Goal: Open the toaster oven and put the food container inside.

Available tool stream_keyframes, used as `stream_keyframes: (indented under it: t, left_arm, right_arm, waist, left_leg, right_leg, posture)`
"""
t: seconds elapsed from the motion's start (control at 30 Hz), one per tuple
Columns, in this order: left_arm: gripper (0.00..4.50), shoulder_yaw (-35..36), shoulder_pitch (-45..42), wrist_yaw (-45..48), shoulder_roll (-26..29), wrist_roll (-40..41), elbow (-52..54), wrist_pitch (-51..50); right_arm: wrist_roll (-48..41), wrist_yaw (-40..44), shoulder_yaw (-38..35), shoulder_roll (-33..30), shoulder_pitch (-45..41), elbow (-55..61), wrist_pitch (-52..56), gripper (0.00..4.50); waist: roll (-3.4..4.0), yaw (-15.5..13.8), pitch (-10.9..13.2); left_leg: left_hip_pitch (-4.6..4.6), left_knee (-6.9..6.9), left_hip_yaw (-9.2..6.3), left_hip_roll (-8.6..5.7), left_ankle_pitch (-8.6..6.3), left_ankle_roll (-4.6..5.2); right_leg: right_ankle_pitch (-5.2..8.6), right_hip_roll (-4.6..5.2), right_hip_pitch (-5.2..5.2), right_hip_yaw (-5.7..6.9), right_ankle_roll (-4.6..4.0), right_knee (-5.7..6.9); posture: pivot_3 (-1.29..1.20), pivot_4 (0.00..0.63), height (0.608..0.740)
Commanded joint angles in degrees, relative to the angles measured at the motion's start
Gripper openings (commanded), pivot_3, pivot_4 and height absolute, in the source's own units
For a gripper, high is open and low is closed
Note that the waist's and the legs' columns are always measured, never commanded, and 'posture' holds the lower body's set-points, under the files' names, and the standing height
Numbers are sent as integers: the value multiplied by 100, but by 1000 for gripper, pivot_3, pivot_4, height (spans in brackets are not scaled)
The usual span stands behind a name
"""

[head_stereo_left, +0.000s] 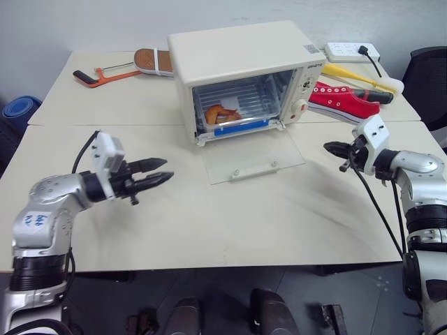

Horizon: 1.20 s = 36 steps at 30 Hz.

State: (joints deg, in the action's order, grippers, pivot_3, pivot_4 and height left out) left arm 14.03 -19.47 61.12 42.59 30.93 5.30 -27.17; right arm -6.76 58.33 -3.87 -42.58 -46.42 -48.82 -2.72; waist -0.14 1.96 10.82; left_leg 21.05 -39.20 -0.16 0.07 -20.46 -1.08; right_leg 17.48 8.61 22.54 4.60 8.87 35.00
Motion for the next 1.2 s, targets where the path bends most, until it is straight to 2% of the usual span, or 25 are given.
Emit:
stream_keyframes:
  t: [0.03,0.2,0.5,0.8,1.0,1.2]
  left_arm:
    - [2926,236,67,282,50,266,101,239]
    - [4460,212,163,49,-166,323,268,265]
    - [4488,477,153,-423,-386,680,192,60]
    - [4488,568,247,-503,-423,762,24,84]
    - [4488,482,401,-357,-397,854,65,0]
    - [4488,430,368,-492,-481,804,71,62]
  right_arm:
    - [83,313,37,128,-119,-739,-615,0]
    - [-26,876,36,550,-113,-1173,-1056,0]
    - [-1015,1396,-649,1060,-93,-509,-1009,0]
    - [-1938,661,-1219,1497,-378,768,76,0]
    - [-1967,476,-1176,1867,-1030,463,90,0]
    - [-1640,279,-1120,1983,-1435,-387,-414,0]
  waist:
    - [1,-20,1]
    - [2,13,1]
    - [2,101,1]
    - [2,112,1]
    - [5,135,1]
    - [5,113,1]
  left_leg:
    - [2,0,0,1,0,0]
    - [0,0,-1,1,0,1]
    - [4,-1,-12,6,0,0]
    - [2,-2,-14,6,0,0]
    - [1,3,-14,6,0,0]
    - [3,-1,-17,1,0,0]
  right_leg:
    - [0,0,1,0,0,0]
    - [0,1,1,0,0,3]
    - [0,-2,1,5,0,4]
    - [0,-3,1,5,0,9]
    - [0,-3,5,5,0,11]
    - [0,0,3,5,0,12]
  posture:
    - [0,150,740]
    - [0,150,740]
    - [0,150,740]
    - [0,150,740]
    - [0,150,740]
    - [0,150,740]
